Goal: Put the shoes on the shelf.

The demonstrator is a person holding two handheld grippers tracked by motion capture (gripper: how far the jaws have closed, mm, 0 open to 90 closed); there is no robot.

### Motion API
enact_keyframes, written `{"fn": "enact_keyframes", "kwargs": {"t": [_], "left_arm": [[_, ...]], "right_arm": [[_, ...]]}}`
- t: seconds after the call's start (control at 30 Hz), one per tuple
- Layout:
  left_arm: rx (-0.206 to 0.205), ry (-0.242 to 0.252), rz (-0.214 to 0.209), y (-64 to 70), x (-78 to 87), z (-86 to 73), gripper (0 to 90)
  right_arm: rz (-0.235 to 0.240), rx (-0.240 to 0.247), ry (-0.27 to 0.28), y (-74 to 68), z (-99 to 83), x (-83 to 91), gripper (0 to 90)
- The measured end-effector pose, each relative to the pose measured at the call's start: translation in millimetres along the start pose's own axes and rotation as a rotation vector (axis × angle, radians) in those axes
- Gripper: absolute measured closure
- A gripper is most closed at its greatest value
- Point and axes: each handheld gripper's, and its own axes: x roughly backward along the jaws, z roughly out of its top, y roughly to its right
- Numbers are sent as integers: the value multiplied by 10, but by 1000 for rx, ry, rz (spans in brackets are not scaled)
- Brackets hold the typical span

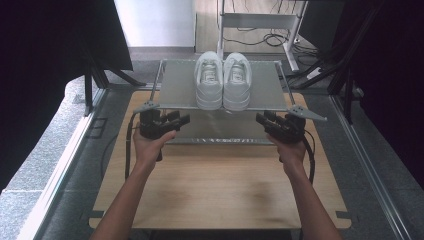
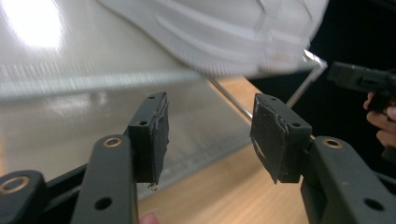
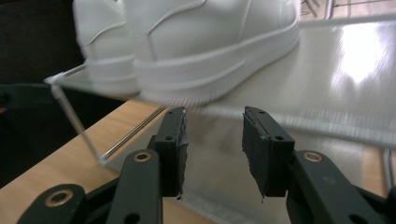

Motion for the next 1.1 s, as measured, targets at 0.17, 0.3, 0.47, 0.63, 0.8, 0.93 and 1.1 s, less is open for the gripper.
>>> {"fn": "enact_keyframes", "kwargs": {"t": [0.17,0.3,0.47,0.63,0.8,0.93,1.1], "left_arm": [[-14,-59,-27,24,80,-309,441],[4,-89,-47,29,157,-531,433],[-12,-109,-29,73,230,-735,432],[-25,-131,-26,92,207,-840,430],[-29,-132,-29,119,173,-887,431],[-28,-126,-35,131,174,-885,426],[-10,-138,-41,109,175,-885,423]], "right_arm": [[16,11,-19,-12,-263,179,589],[10,37,-29,-54,-479,298,601],[22,31,-62,-86,-723,385,593],[30,51,-117,-81,-852,402,592],[32,44,-130,-64,-914,401,574],[21,55,-127,-39,-914,416,528],[3,73,-161,10,-931,457,477]]}}
